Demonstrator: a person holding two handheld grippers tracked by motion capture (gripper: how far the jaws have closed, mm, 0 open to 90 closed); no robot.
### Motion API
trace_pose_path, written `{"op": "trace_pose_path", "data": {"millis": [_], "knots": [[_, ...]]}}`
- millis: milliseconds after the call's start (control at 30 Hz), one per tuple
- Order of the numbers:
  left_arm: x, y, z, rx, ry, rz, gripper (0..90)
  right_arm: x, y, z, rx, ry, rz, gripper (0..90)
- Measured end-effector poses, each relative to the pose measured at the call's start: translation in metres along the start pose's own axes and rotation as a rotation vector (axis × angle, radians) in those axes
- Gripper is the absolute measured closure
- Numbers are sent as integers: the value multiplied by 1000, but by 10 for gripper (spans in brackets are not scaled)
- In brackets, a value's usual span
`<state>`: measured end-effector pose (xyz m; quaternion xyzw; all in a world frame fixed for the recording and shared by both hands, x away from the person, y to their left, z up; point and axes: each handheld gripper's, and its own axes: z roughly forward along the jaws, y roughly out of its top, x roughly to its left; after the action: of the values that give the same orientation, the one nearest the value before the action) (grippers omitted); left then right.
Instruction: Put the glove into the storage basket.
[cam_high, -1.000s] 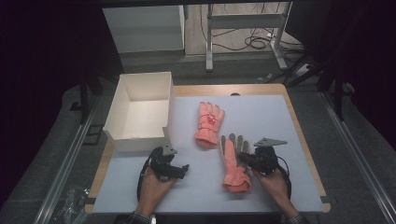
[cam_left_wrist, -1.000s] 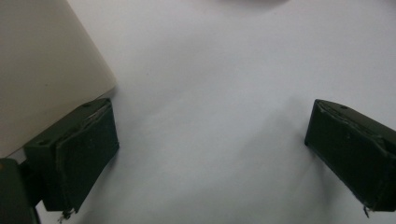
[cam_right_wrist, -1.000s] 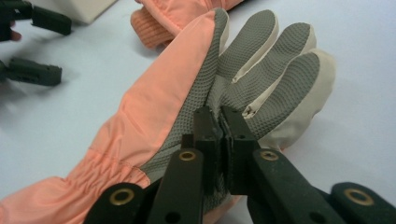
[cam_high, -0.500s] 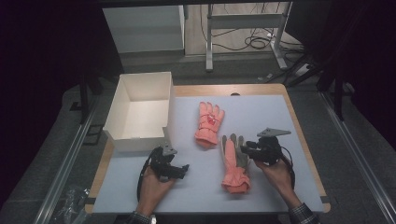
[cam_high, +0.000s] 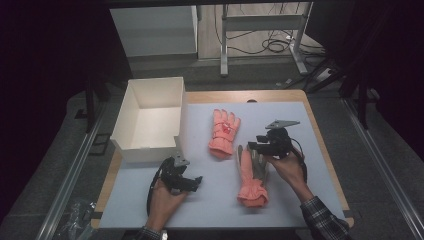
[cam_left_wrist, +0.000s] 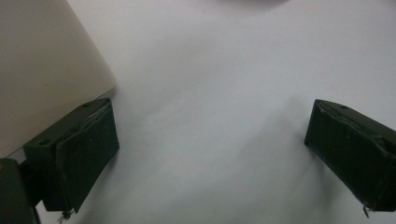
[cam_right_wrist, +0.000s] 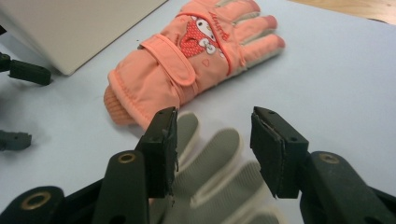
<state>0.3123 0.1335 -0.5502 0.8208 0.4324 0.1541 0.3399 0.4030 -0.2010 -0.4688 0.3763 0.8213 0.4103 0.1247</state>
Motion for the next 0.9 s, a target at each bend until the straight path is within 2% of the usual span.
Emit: {"op": "trace_pose_path", "data": {"millis": [67, 267, 367, 467, 700, 900], "knots": [[0, 0, 0, -1, 2, -2, 25, 1, 2, 3, 4, 1, -3, 503], [0, 0, 0, 1, 1, 0, 25, 3, 23, 29, 18, 21, -29, 506], [0, 0, 0, 2, -1, 1, 25, 3, 29, 36, 22, 26, -33, 510], [0, 0, 0, 1, 0, 2, 25, 4, 37, 46, 26, 34, -25, 556], [0, 0, 0, 1, 1, 3, 25, 8, 57, 74, 67, 11, -50, 641], [0, 0, 0, 1, 1, 2, 25, 8, 67, 89, 76, 20, -42, 606]]}}
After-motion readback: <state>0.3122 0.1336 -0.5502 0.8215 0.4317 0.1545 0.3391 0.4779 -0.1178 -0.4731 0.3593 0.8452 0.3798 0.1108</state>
